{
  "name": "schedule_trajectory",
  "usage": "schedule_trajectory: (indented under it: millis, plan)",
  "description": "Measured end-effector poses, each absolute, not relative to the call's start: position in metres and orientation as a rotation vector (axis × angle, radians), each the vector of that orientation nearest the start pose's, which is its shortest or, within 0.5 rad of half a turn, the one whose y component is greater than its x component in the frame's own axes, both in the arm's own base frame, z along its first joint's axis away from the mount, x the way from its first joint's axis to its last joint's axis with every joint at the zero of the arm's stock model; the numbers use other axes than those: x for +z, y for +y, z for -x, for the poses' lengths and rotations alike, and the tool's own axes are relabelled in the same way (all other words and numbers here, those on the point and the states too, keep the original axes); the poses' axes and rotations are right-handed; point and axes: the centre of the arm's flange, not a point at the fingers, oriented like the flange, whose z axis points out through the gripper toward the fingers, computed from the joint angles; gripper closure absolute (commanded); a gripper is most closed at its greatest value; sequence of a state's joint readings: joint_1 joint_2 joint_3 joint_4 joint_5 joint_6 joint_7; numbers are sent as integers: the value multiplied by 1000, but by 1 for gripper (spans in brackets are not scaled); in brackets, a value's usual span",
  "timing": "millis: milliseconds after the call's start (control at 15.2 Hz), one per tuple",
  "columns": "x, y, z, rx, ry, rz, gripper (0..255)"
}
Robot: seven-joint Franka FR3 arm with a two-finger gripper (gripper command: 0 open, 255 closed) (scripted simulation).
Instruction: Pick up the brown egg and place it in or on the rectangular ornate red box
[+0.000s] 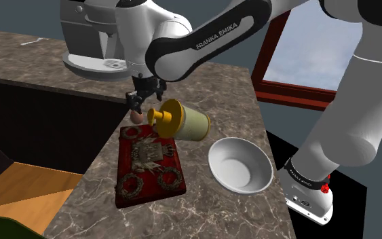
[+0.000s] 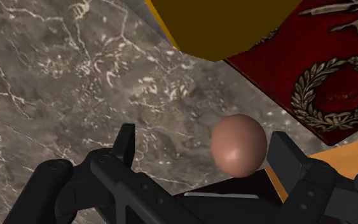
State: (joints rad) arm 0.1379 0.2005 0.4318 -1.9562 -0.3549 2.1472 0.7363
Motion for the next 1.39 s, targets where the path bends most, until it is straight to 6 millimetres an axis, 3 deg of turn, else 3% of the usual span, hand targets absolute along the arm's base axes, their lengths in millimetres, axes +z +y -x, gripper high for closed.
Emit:
schedule_trajectory:
  millis: [198,330,792,1188,1254,1386]
  plan:
    - [366,333,-534,-269,-35,3309,0]
    - [357,342,-540,-281,-36,3316,0]
    - [325,341,-549,-286,-36,3318,0]
    - [321,340,-549,-287,-36,3318,0]
    - [321,340,-549,-287,-36,3318,255]
    - [321,340,-549,-287,-36,3318,255]
